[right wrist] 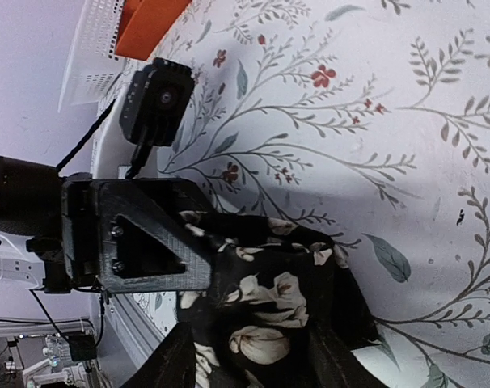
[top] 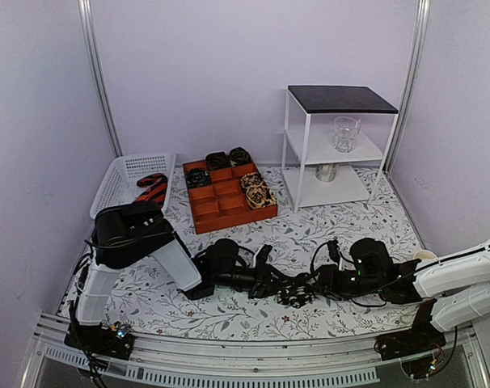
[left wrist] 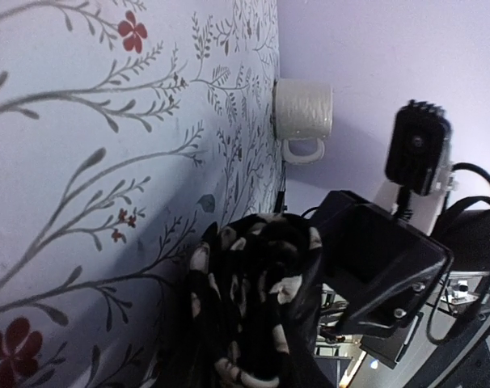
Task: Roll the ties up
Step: Roll the tie at the center of the board.
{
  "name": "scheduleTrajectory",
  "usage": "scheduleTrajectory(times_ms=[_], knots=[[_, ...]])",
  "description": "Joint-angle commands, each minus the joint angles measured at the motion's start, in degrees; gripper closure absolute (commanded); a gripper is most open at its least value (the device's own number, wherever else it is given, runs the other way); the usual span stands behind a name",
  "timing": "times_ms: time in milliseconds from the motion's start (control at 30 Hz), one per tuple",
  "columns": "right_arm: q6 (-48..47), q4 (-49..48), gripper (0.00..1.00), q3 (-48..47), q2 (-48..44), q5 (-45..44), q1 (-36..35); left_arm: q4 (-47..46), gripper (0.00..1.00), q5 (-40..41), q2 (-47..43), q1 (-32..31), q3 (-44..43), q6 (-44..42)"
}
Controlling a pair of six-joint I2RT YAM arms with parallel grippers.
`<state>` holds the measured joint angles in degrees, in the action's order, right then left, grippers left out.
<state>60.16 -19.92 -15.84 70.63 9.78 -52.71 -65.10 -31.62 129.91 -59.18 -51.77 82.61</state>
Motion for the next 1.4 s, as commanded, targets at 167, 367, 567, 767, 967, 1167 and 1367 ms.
scheduleTrajectory(times_ms=[167, 367, 567, 767, 967, 1167, 1367], knots=[[-9.0, 18.2, 0.50, -8.1, -5.3, -1.1, -0.1, 3.4, 0.74, -2.5, -3.9, 1.2, 0.8, -7.0], [-2.8, 11.8, 0.52, -4.4, -0.3, -2.2, -0.1, -2.0, 0.66, -2.2, -2.6, 1.1, 2.7, -3.3], [2.8, 2.2, 0.58, -1.3, 3.1, -2.1, -0.9, -8.6, 0.54, -0.2, -2.2, 0.8, 6.5, 2.7], [4.9, -0.6, 0.61, -1.6, 5.0, -3.2, -2.6, -8.0, 0.39, 2.9, -4.8, 0.1, 11.1, 4.5], [6.0, -1.1, 0.62, -1.1, 5.0, -3.5, -3.1, -3.2, 0.35, 4.9, -9.4, 0.0, 16.0, 4.0], [6.3, -1.2, 0.62, -1.5, 5.0, -3.8, -3.5, 2.3, 0.38, 5.6, -12.9, -0.4, 15.5, 0.4], [8.4, -2.9, 0.63, -2.0, 5.5, -4.8, -4.3, -1.4, 0.40, 3.3, -8.1, -2.2, 11.0, 2.0]])
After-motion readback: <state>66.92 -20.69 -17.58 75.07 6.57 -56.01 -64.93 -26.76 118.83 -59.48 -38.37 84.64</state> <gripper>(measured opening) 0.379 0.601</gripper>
